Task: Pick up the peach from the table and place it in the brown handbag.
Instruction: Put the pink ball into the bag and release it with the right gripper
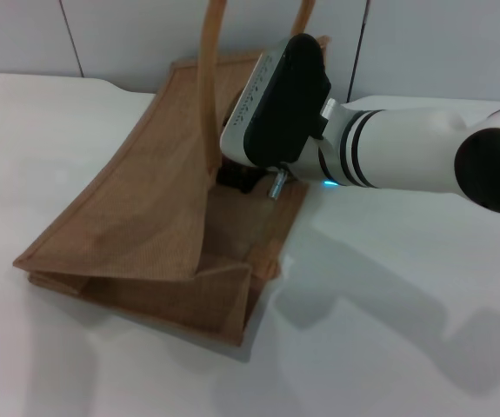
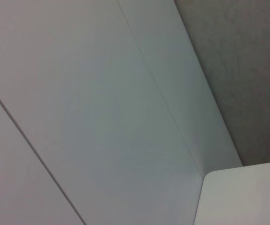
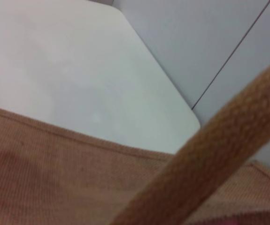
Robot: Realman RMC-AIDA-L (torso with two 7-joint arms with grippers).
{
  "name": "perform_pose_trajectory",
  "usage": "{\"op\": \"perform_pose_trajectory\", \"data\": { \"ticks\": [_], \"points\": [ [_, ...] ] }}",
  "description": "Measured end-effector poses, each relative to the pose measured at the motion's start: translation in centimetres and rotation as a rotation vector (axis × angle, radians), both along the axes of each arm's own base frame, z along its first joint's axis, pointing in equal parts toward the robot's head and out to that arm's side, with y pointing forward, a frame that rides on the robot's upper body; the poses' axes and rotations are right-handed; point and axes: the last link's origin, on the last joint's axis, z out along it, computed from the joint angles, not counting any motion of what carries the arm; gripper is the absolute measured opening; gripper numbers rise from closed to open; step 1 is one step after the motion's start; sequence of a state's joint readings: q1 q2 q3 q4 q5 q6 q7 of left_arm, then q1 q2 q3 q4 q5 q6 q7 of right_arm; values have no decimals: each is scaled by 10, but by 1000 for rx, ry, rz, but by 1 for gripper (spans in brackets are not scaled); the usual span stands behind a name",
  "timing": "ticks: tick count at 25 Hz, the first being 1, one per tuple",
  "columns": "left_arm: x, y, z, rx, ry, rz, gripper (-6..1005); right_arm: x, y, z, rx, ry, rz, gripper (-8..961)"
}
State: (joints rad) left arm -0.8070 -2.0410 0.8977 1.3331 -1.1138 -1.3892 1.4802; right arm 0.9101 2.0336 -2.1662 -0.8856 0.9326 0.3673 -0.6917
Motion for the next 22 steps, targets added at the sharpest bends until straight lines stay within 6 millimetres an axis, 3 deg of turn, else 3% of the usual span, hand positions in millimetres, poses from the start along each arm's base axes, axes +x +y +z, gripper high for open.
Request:
{"op": "perform_pose_trajectory", "data": {
  "ticks": [12,17,22],
  "points": [
    [-1,1,2,12,-3,5,62,0,1,-1,14,11,8,712],
    [-7,2,3,21,-4,18,61,3,2,-1,16,8,-1,870],
    [-18,3,6,50,-13,53,60,5,4,1,22,4,-7,866]
  ]
}}
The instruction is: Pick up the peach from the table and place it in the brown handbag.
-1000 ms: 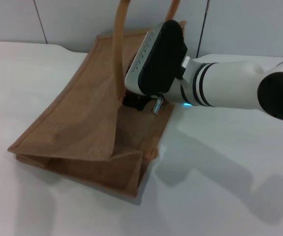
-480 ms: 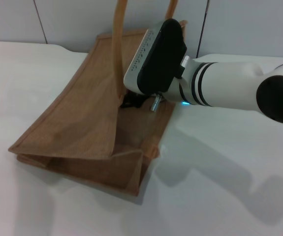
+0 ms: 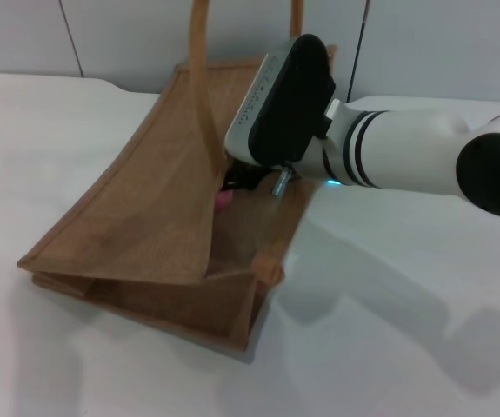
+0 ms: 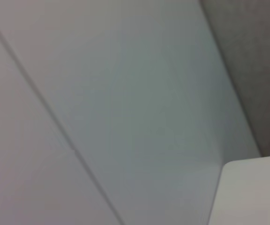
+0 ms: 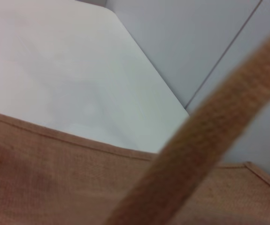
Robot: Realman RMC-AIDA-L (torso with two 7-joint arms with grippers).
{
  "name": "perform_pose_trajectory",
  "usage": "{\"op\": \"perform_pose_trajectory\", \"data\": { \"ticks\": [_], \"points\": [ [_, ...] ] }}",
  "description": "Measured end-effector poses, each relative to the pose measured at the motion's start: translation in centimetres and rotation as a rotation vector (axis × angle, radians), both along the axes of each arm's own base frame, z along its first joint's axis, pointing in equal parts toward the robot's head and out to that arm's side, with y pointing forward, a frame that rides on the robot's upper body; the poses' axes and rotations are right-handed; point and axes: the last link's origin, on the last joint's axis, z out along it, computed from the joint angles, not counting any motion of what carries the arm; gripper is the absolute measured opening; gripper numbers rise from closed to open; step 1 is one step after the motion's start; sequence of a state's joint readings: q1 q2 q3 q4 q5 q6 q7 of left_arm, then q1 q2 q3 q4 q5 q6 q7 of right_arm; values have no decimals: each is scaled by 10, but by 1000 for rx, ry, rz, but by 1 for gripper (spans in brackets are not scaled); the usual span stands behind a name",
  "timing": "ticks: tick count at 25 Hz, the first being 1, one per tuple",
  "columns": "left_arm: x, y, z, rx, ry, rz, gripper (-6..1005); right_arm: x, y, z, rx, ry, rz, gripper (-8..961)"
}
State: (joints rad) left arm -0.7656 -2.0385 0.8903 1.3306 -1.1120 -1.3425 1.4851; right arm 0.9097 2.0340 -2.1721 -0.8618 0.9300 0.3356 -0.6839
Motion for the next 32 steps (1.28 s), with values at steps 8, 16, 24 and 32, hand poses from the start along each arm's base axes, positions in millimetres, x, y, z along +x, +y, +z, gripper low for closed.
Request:
{"op": "perform_pose_trajectory", "data": {
  "ticks": [8,16,24,32],
  "points": [
    [-33,0,6,62,-10,92,64,22,21,23,52,-39,-89,864],
    [-57,1,12,132,-32,162,123,46,37,50,111,-132,-176,863],
    [-97,-3,17,203,-66,272,322,71,50,78,273,-250,-229,862],
    [-142,-9,19,278,-180,417,320,71,58,110,425,-177,-249,862]
  ]
}}
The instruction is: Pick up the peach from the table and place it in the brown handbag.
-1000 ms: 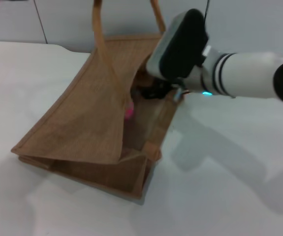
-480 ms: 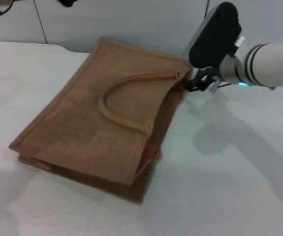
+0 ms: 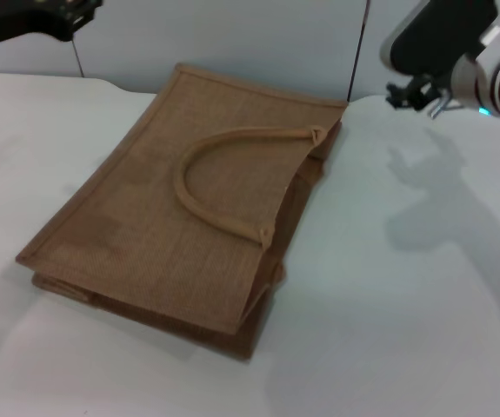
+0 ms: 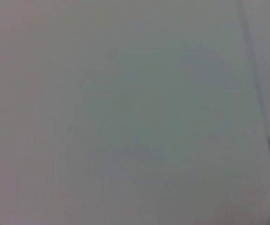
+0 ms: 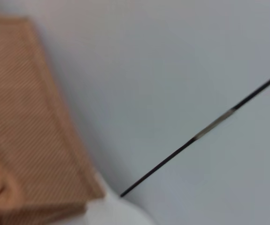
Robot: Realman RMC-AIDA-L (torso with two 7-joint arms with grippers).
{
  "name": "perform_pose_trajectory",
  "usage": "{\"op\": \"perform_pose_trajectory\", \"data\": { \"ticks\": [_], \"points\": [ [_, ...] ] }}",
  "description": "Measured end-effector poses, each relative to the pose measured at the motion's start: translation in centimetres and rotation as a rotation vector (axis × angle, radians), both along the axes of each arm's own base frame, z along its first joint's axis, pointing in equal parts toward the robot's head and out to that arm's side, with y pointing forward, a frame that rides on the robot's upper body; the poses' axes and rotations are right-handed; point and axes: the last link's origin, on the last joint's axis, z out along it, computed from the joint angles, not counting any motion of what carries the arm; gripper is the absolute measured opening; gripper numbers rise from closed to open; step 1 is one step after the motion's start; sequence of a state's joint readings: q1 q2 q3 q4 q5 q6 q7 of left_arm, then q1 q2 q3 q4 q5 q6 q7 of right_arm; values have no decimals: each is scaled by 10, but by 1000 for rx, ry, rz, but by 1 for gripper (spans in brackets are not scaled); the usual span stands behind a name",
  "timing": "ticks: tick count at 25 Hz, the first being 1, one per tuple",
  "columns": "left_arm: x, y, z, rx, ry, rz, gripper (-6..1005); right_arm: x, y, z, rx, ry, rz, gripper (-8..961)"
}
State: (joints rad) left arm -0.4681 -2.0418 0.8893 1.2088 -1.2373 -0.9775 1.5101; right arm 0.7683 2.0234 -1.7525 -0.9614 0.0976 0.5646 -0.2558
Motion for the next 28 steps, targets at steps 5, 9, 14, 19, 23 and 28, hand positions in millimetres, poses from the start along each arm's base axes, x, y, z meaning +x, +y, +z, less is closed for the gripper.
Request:
{"op": "perform_pose_trajectory", "data": {
  "ticks": [5,9,14,19,23,28],
  "points": [
    [-21,-5,2,59,-85,52,319,-7,-2,12,99,174,64,861],
    [-58,-21,-2,169,-197,74,318,-5,-5,23,180,358,112,861],
    [-87,-37,-11,279,-276,67,316,12,-14,37,271,515,177,860],
    [-106,-52,-24,347,-340,59,315,33,-22,36,299,561,226,861],
    [-121,-69,-32,439,-399,52,314,53,-28,30,306,571,235,861],
    [-130,-85,-52,497,-342,33,313,72,-38,26,316,628,254,861]
  ]
}}
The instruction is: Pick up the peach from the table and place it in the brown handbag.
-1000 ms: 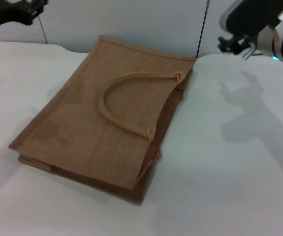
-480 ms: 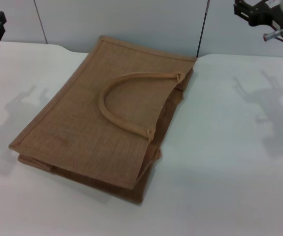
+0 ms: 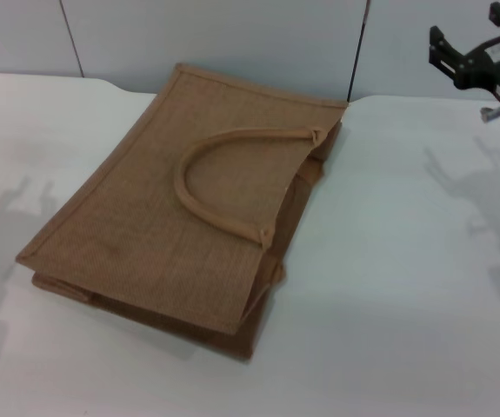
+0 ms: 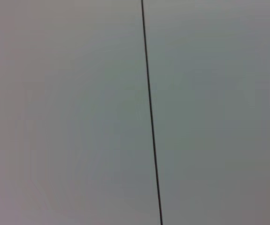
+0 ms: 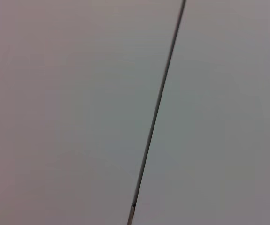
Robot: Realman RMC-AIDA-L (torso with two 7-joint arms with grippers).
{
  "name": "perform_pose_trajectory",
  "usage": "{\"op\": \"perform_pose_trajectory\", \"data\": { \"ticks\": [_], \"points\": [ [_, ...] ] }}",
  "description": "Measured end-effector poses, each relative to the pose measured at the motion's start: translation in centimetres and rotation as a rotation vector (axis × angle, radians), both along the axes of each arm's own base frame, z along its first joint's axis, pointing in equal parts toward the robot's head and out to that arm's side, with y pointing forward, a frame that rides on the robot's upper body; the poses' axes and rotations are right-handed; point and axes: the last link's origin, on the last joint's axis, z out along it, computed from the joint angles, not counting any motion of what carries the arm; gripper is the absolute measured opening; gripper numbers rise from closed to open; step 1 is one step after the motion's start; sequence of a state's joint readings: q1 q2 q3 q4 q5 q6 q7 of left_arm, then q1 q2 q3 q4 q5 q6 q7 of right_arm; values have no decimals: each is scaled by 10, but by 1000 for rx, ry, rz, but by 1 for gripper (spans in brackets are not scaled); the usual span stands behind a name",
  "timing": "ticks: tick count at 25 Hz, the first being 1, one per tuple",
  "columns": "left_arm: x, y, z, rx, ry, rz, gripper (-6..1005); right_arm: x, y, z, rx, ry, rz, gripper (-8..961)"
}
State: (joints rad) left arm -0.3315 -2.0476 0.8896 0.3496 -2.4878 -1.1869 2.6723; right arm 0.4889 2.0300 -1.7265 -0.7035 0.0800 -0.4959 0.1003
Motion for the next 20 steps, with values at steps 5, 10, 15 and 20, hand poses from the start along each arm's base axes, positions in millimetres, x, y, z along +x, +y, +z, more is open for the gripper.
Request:
{"op": "perform_pose_trajectory", "data": {
  "ticks": [5,10,15,20],
  "points": [
    [-4,-7,-24,13,8,38,314,20,-10,2,24,28,17,861],
    [-5,-5,-37,-13,-18,77,314,35,-15,-1,18,16,-13,861],
    [-12,-10,-44,-39,-26,117,313,45,-19,-2,11,16,-39,861],
    [-19,-14,-47,-53,-28,150,313,54,-24,-2,7,42,-61,861]
  ]
}}
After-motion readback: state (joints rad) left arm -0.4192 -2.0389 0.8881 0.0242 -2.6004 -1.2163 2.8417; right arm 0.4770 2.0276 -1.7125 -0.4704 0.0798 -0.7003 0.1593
